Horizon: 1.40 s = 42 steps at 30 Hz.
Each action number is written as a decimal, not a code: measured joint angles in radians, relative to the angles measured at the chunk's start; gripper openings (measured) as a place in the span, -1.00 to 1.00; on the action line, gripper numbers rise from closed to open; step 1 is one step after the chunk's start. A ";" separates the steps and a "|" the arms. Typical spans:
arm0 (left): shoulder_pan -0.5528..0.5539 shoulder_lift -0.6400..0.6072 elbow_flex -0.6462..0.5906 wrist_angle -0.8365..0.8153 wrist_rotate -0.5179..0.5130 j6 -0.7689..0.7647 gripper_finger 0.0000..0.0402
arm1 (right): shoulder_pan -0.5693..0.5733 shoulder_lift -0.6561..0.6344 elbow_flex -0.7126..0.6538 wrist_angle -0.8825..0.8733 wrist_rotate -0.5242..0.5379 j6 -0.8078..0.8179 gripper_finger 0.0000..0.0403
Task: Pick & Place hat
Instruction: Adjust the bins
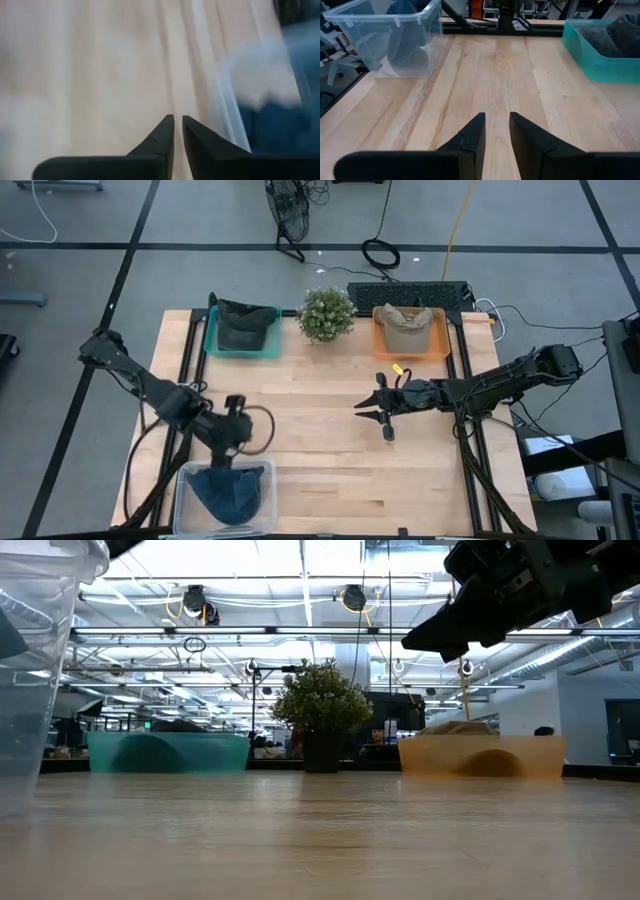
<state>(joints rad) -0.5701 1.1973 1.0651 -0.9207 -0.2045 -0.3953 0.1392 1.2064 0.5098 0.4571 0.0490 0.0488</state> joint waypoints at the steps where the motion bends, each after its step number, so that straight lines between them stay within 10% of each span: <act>1: 0.007 0.000 0.035 0.009 -0.044 0.014 -0.77 | 0.000 0.000 0.000 0.002 0.000 0.000 -0.63; 14: 0.024 0.265 0.093 0.480 0.068 -0.016 -0.77 | 0.000 0.000 0.000 -0.025 -0.002 0.016 -0.63; 42: -0.129 0.555 0.401 -0.027 0.167 -0.216 -0.77 | 0.000 0.000 0.000 -0.028 -0.002 0.018 -0.63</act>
<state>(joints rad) -0.6990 1.7524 1.4658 -0.9476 -0.0371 -0.6111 0.1394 1.2064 0.5102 0.4290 0.0474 0.0665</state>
